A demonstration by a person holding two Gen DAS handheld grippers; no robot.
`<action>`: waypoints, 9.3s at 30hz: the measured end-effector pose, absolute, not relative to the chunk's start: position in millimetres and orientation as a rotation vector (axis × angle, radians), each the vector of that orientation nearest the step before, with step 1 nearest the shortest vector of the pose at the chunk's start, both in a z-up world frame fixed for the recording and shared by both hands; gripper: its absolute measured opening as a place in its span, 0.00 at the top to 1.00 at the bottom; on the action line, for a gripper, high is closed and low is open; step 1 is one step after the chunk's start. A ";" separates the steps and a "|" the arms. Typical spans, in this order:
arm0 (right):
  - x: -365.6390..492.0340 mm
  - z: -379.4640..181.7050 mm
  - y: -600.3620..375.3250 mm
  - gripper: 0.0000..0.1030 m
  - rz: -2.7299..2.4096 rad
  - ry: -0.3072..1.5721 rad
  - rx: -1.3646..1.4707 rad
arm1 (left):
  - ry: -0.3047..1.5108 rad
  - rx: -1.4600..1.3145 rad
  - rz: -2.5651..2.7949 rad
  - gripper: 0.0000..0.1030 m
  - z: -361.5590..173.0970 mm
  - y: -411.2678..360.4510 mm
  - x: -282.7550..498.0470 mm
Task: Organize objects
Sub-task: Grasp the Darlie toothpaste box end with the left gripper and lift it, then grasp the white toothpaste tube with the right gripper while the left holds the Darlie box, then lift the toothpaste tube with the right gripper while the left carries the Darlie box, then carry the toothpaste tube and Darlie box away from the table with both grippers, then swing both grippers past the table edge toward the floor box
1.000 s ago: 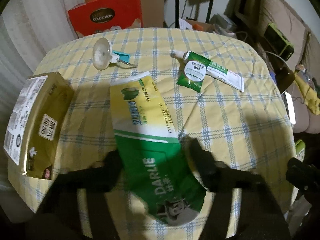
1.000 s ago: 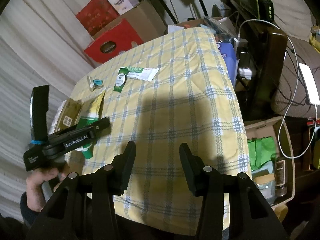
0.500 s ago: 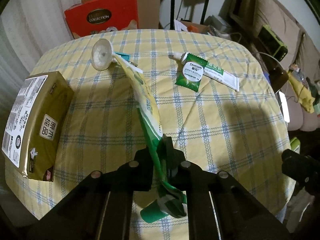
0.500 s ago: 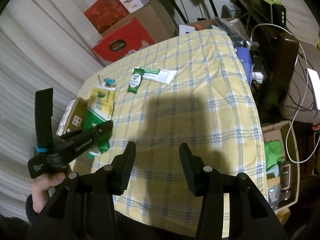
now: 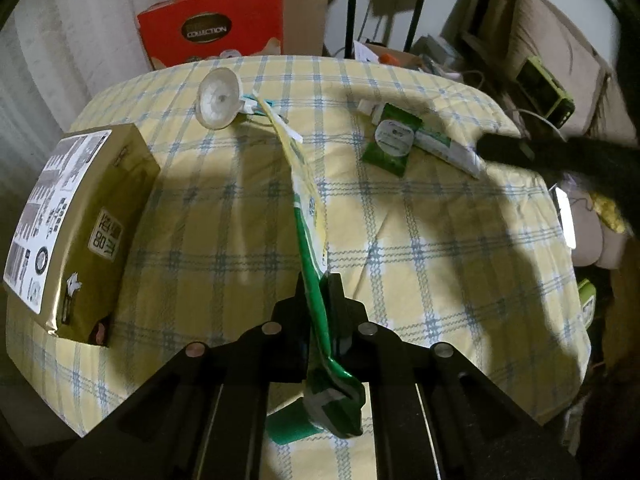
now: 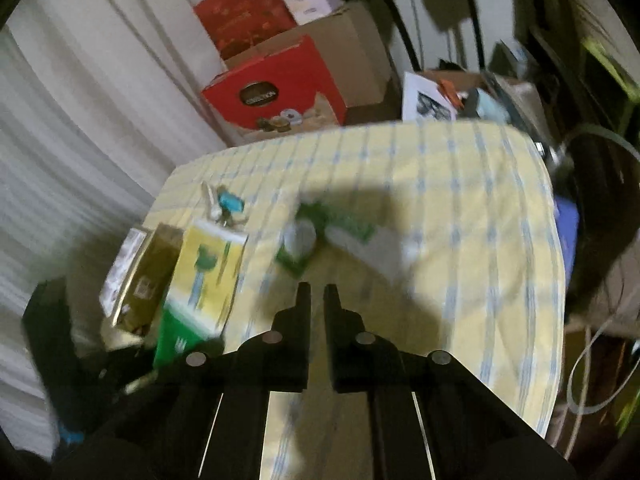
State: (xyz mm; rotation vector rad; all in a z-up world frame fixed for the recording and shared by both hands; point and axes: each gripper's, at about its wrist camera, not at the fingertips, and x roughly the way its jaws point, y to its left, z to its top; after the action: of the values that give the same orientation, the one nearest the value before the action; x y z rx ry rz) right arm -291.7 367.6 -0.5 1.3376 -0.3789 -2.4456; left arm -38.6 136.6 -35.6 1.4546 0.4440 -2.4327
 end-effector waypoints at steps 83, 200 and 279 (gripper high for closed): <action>-326.1 -42.2 315.8 0.69 -2.452 0.312 1.289 | 0.396 1.397 -2.534 0.92 -40.6 124.1 -32.2; -161.8 -8.4 379.1 0.73 -2.576 -0.016 1.356 | 0.302 1.432 -2.561 0.95 7.6 164.8 -15.8; -124.1 -41.2 541.2 0.93 -2.639 -0.376 1.540 | 0.015 1.599 -2.734 0.95 14.2 313.4 -49.7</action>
State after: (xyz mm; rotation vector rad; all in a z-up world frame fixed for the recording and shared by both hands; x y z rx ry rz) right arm -124.1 541.2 -41.2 1.5402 -0.3756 -2.6391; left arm -49.7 313.4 14.1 1.5994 0.0149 -2.7338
